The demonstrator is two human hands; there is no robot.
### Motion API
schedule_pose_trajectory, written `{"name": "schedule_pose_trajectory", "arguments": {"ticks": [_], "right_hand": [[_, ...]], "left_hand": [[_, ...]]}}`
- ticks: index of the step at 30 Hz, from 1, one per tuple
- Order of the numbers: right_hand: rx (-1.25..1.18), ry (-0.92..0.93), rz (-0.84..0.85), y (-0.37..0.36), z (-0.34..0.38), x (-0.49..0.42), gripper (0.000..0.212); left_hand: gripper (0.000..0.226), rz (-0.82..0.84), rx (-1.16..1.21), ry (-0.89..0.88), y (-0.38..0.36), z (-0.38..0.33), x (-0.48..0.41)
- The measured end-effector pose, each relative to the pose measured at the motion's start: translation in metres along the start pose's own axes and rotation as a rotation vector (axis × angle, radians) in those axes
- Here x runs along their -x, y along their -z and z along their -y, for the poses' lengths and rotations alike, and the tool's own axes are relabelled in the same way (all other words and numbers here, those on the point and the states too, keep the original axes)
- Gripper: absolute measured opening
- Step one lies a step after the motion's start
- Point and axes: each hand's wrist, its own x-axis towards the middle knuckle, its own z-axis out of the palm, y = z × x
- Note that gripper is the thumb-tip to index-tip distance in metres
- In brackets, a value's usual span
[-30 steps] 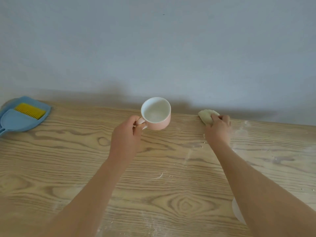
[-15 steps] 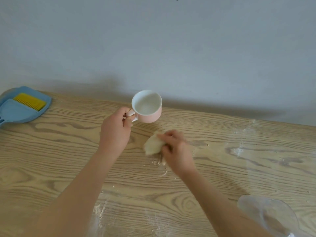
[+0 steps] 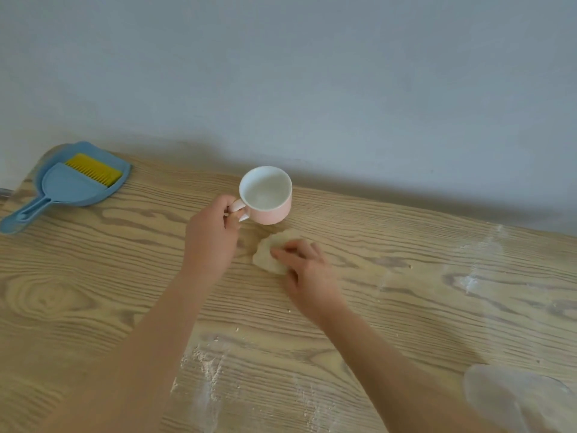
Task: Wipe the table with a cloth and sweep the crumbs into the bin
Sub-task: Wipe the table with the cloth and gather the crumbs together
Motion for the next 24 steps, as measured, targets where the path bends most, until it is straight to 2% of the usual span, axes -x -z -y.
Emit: {"name": "schedule_pose_trajectory", "arguments": {"ticks": [2,4,9,12,14,18,24], "right_hand": [[-0.068,0.057,0.059,-0.006,0.014,0.013,0.04],[-0.133,0.029,0.017,-0.002,0.019,0.014,0.04],[-0.145,-0.323,-0.426,0.05,-0.014,-0.002,0.035],[-0.039,-0.549,-0.567,0.08,-0.048,0.004,0.034],[0.059,-0.631,-0.606,0.089,-0.07,0.014,0.037],[0.25,-0.718,-0.438,0.081,-0.089,0.028,0.045],[0.126,-0.38,-0.274,0.038,-0.033,0.041,0.041]], "left_hand": [[0.015,0.006,-0.024,-0.006,0.001,0.002,-0.001],[0.015,0.008,-0.054,-0.022,0.005,0.008,-0.003],[0.016,0.016,-0.038,0.003,0.011,0.022,-0.009],[0.011,0.021,-0.049,0.019,0.011,0.026,-0.011],[0.009,0.02,-0.058,0.008,0.011,0.026,-0.013],[0.011,0.013,-0.104,-0.026,0.012,0.023,-0.019],[0.011,0.024,-0.08,-0.012,0.003,0.028,-0.021]]}}
